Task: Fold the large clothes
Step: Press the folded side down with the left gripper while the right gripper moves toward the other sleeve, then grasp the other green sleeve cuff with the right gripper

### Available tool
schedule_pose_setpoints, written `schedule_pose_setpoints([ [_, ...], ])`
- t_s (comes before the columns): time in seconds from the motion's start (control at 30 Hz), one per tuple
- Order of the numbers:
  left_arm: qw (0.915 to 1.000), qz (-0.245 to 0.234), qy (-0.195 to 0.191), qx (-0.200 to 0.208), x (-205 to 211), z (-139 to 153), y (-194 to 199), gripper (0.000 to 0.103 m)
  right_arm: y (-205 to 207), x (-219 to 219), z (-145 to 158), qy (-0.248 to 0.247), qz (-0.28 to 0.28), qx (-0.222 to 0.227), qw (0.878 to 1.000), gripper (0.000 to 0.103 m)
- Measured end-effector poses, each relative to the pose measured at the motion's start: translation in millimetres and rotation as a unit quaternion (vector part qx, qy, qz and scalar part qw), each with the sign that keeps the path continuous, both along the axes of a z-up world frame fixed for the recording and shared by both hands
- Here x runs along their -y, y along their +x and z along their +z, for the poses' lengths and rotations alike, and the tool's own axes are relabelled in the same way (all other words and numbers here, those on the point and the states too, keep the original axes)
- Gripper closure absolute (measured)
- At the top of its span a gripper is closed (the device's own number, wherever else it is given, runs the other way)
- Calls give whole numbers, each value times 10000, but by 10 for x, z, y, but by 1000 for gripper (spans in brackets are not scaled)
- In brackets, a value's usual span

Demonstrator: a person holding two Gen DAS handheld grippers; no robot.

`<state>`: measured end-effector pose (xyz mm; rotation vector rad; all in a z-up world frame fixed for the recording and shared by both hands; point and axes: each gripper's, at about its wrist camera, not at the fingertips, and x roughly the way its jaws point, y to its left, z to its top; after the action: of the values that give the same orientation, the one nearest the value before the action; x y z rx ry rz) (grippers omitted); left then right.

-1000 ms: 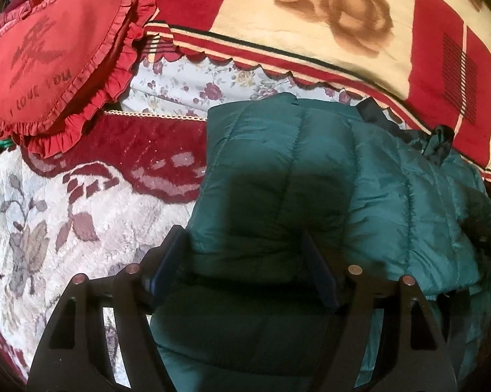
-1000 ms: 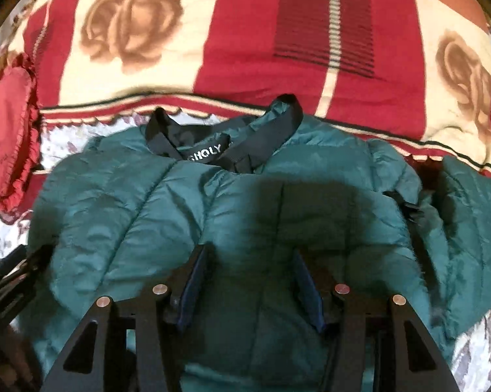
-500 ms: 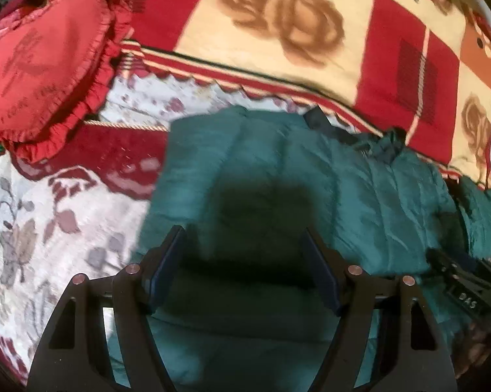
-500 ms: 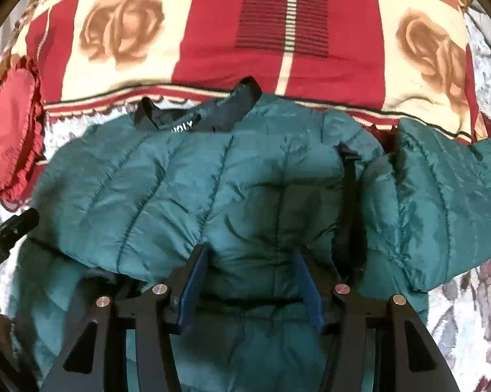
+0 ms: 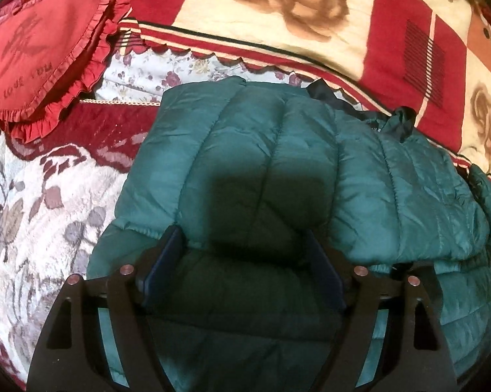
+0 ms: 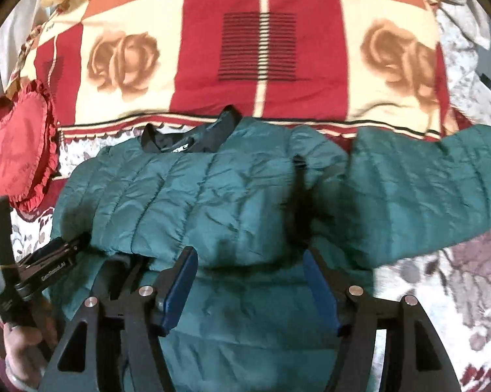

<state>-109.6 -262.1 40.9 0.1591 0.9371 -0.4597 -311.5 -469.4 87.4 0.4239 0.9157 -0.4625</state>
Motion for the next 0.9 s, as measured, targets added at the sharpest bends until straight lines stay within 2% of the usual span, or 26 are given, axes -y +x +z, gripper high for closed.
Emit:
schedule_pose_setpoints([
  [0.13, 10000, 2, -11, 2, 3, -6, -3, 24, -135, 125, 31, 26, -193, 23, 9998, 39],
  [0.4, 9999, -132, -36, 96, -31, 134, -75, 24, -146, 125, 38, 106, -234, 114, 9996, 38],
  [0.6, 9992, -185, -278, 231, -88, 246, -153, 24, -211, 185, 58, 83, -340, 163, 9993, 31],
  [0.73, 9990, -155, -253, 330, -83, 234, -184, 24, -345, 337, 49, 85, -530, 111, 9985, 30],
  [0.9, 9993, -212, -203, 228, -70, 162, -196, 24, -574, 602, 80, -74, -820, 76, 9966, 30],
])
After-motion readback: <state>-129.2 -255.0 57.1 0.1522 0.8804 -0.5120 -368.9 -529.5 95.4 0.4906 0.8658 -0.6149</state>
